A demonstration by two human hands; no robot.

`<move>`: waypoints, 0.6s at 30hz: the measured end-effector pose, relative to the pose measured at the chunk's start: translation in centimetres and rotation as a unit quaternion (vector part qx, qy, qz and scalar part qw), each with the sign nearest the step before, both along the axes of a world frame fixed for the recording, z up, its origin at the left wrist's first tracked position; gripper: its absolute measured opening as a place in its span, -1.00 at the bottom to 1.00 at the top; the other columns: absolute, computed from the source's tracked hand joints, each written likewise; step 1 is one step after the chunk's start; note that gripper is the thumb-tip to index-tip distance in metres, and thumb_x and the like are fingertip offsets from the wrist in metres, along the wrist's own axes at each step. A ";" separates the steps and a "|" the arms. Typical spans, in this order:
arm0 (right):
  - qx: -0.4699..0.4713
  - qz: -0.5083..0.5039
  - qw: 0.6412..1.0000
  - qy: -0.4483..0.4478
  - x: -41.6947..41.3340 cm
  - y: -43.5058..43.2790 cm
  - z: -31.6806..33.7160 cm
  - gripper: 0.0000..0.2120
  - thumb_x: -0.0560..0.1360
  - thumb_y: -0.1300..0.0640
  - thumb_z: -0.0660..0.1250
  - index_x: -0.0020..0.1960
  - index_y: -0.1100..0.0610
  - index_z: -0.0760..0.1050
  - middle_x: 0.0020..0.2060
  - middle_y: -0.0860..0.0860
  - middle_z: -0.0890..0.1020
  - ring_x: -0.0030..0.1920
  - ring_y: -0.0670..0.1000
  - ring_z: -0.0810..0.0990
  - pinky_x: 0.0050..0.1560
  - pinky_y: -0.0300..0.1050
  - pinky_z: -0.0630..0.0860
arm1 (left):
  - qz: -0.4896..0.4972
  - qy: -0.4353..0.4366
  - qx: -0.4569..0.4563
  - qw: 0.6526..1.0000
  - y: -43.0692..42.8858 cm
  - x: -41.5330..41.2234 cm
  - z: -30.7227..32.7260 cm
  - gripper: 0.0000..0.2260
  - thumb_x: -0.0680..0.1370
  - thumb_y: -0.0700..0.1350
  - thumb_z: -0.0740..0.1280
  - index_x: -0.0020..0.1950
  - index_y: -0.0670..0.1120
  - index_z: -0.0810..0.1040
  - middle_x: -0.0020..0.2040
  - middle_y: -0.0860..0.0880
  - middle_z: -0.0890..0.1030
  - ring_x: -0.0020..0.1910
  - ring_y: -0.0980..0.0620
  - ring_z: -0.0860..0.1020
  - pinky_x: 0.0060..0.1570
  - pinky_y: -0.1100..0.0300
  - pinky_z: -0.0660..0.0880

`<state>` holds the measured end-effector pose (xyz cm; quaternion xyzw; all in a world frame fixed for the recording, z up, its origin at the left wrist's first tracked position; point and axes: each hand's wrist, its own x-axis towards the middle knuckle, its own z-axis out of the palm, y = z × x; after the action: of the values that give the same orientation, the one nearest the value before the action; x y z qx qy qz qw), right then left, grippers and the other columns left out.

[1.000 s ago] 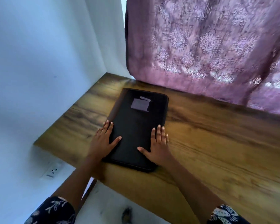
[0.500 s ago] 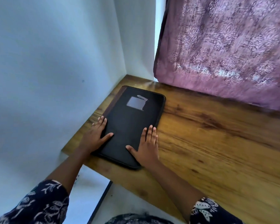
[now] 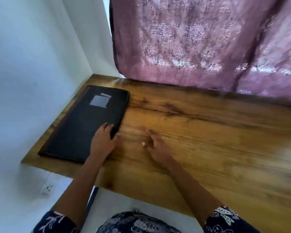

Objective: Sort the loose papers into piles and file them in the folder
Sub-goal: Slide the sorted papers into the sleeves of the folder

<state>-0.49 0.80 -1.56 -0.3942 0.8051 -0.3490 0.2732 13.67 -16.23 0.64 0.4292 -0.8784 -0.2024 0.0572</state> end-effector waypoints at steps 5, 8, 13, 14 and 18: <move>-0.008 -0.172 0.985 0.030 -8.9 20.2 -0.9 -0.53 0.57 0.11 0.30 0.45 0.07 0.31 0.36 -0.01 0.40 0.35 0.00 0.37 0.29 -0.30 0.21 | -0.180 -0.079 -0.028 0.980 19.0 -14.5 -3.3 -0.48 0.59 0.19 0.15 0.52 0.07 0.21 0.54 -0.05 0.19 0.48 -0.14 0.20 0.44 -0.08 0.14; -0.010 -0.291 0.953 0.088 -15.0 33.3 -1.9 -0.63 0.54 0.16 0.33 0.33 0.13 0.45 0.24 0.06 0.51 0.21 0.08 0.49 0.17 -0.26 0.32 | -0.196 -0.060 -0.038 0.978 29.3 -21.8 -4.8 -0.48 0.60 0.17 0.13 0.54 0.06 0.20 0.56 -0.09 0.15 0.53 -0.18 0.06 0.47 -0.19 -0.01; 0.066 -0.470 0.838 0.270 -23.7 52.2 -3.3 -0.68 0.46 0.04 0.19 0.20 0.04 0.46 0.16 0.11 0.52 0.17 0.22 0.47 0.20 0.12 0.43 | -0.244 -0.070 -0.066 0.965 42.7 -29.9 -4.8 -0.47 0.60 0.16 0.11 0.55 0.04 0.17 0.57 -0.12 0.10 0.54 -0.22 -0.01 0.45 -0.22 -0.06; 0.126 -0.489 0.811 0.296 -24.9 54.6 -3.1 -0.62 0.44 0.02 0.19 0.24 0.03 0.43 0.22 0.11 0.50 0.22 0.22 0.43 0.21 0.16 0.38 | -0.247 -0.071 -0.074 0.964 43.7 -30.5 -5.1 -0.47 0.61 0.17 0.10 0.55 0.05 0.15 0.57 -0.12 0.08 0.54 -0.24 -0.02 0.45 -0.23 -0.05; 0.219 -0.534 0.757 0.306 -28.1 62.3 -2.6 -0.44 0.45 -0.04 0.36 0.35 0.22 0.37 0.33 0.26 0.41 0.32 0.28 0.35 0.21 0.22 0.29 | -0.221 -0.069 -0.087 0.969 44.6 -30.9 -5.4 -0.47 0.60 0.19 0.12 0.55 0.09 0.16 0.58 -0.09 0.09 0.54 -0.22 0.00 0.47 -0.21 -0.01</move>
<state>-28.56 63.06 -4.15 0.0847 0.9801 -0.1129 -0.1393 -17.23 28.37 -4.75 0.2307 -0.9675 -0.1024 -0.0128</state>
